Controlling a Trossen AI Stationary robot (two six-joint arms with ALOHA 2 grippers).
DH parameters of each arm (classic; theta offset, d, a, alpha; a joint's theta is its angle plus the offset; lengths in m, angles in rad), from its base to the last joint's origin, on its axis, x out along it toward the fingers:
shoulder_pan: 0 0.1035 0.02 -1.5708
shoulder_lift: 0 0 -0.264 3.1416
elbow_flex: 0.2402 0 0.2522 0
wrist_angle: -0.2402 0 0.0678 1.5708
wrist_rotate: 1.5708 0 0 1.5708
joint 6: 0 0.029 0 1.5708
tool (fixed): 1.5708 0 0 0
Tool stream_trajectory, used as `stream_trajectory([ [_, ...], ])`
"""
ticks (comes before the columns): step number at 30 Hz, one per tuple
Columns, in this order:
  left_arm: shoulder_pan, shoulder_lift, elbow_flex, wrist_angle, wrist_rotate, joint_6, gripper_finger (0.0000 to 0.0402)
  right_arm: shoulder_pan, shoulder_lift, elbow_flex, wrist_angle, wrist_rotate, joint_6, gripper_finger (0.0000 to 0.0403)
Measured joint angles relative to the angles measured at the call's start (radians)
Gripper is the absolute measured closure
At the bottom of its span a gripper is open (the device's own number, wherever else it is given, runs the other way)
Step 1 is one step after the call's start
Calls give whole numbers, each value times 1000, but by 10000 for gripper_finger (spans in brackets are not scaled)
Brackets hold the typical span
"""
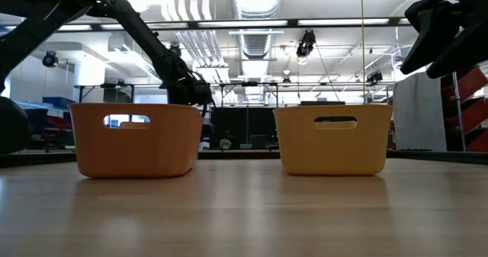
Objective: Sort batteries
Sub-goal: Put the black-silver battery into the yellow bin
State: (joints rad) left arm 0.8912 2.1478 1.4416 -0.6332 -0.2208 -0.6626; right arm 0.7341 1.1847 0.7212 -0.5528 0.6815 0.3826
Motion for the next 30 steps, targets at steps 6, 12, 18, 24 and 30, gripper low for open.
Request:
stream_trajectory([
  [6, -7, -2, 5, -4, -8, 14, 233, 0, 0, 0, 0, 0, -1, 199],
  [12, -49, -30, 2, -15, -30, 60, 230, 0, 0, 0, 0, 0, -43, 199],
  [18, -187, -149, -5, -70, -88, 149, 230, -17, 0, 8, 8, 85, -111, 199],
  [24, -411, -354, -97, 80, -31, 166, 230, -67, -5, 51, 20, 331, -164, 199],
  [30, -575, -556, -419, 574, 229, 107, 230, -88, 1, 50, 79, 522, -246, 199],
])
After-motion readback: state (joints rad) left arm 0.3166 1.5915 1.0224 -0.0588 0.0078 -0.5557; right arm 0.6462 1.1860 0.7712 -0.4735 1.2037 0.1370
